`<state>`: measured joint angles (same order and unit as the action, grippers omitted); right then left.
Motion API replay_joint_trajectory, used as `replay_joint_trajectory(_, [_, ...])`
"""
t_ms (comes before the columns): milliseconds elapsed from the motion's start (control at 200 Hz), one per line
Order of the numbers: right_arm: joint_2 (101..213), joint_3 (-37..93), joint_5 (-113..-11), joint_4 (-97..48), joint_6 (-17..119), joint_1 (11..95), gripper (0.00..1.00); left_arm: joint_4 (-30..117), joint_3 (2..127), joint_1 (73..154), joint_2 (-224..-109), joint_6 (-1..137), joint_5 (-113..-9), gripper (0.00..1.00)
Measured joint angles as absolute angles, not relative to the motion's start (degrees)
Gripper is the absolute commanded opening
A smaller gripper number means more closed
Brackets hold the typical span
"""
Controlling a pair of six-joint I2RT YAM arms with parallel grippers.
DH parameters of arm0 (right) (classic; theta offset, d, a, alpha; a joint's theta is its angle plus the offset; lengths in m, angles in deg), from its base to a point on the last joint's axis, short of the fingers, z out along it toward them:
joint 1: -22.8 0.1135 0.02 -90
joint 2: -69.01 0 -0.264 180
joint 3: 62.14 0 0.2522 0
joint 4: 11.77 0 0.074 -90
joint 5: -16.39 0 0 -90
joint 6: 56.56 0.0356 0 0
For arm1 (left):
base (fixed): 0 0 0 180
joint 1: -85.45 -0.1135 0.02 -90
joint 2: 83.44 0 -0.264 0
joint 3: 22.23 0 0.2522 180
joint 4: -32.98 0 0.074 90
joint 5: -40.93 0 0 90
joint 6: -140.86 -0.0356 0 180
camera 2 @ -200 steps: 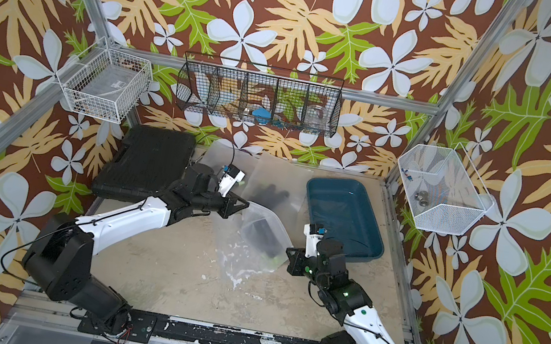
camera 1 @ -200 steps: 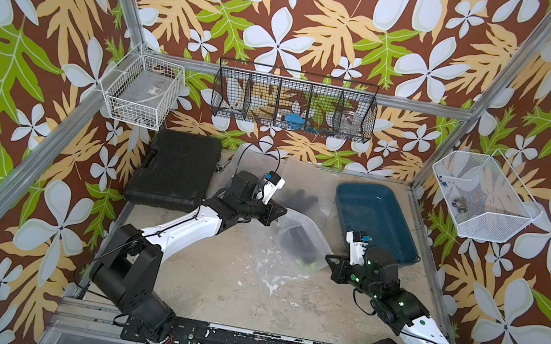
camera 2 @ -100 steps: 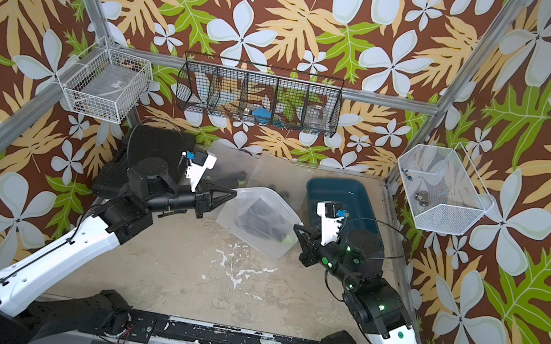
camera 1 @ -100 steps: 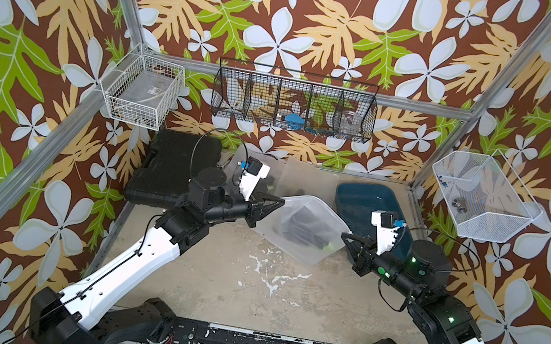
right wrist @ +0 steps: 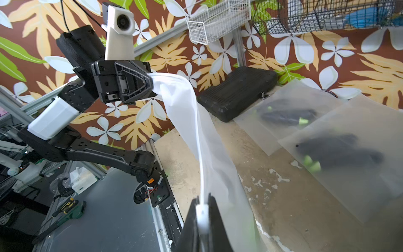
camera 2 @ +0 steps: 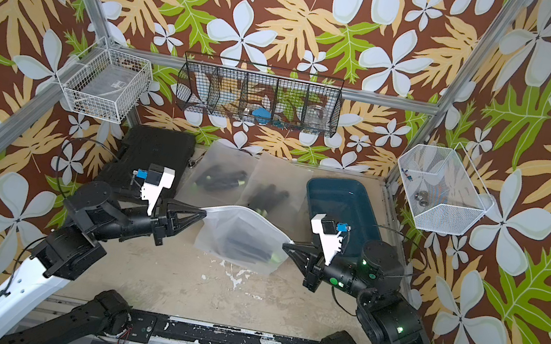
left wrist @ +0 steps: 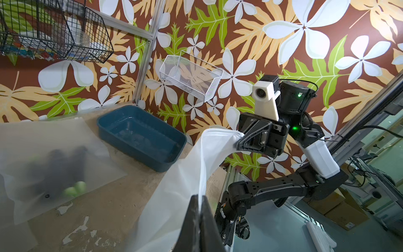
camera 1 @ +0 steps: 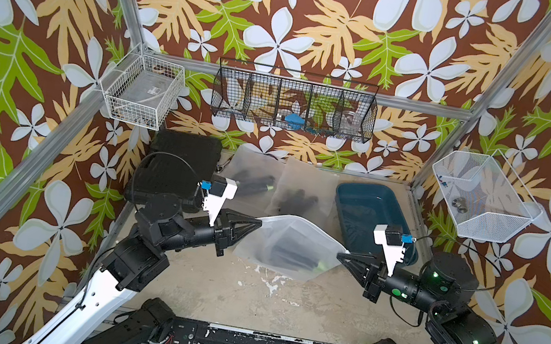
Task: Place the eggplant in a zip-top bag and seal the zipper
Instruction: Place the zipper food storage bag at the center of the board.
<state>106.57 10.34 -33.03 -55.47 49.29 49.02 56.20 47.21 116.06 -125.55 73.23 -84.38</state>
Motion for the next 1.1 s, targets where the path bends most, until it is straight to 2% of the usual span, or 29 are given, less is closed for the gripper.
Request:
replay_joint_trajectory(100, [109.78,8.7,-35.11,-54.4,49.58,49.04,0.01,58.03,47.73,116.1,-127.12,73.84,-80.99,0.0])
replay_joint_trajectory(250, [118.02,4.94,-44.33,-52.56,50.12,49.02,0.01,61.84,45.59,115.95,-131.75,74.45,-74.13,0.0])
replay_joint_trajectory(440, [131.97,2.38,-55.15,-47.12,52.49,48.67,0.03,63.11,39.78,111.45,-141.55,74.45,-66.72,0.0])
replay_joint_trajectory(561, [139.6,4.18,-57.91,-41.37,53.01,48.1,0.11,60.11,40.72,110.77,-146.53,74.06,-63.44,0.0])
replay_joint_trajectory(586, [141.37,4.9,-58.72,-40.25,53.16,48.03,0.16,59.28,41.55,110.7,-148.15,73.73,-62.26,0.0])
replay_joint_trajectory(636, [144.6,6.69,-60.86,-39.23,53.64,47.9,0.33,58.06,43.32,110.51,-151.49,73.05,-60.01,0.0])
replay_joint_trajectory(701, [149.02,9.82,-64.77,-39.82,53.88,47.59,0.42,57.01,45.24,110.07,-156.23,72.18,-56.53,0.0])
replay_joint_trajectory(786, [151.7,12.29,-69.05,-40.56,53.4,47.73,0.47,56.0,45.87,109.7,-160.85,71.11,-53.36,0.0])
replay_joint_trajectory(876, [148.25,9.99,-72.44,-39.97,52.11,49.63,0.52,55.15,45.65,109.59,-164.01,69.84,-51.75,0.0])
replay_joint_trajectory(996, [142.18,4.46,-74.08,-36.19,50.93,53.19,0.53,53.38,45.7,108.32,-167.42,68.96,-50.83,0.0])
replay_joint_trajectory(1101, [142.59,1.23,-73.62,-32.43,50.39,56.1,0.53,52.53,46.55,107.66,-169.74,68.94,-50.89,0.0])
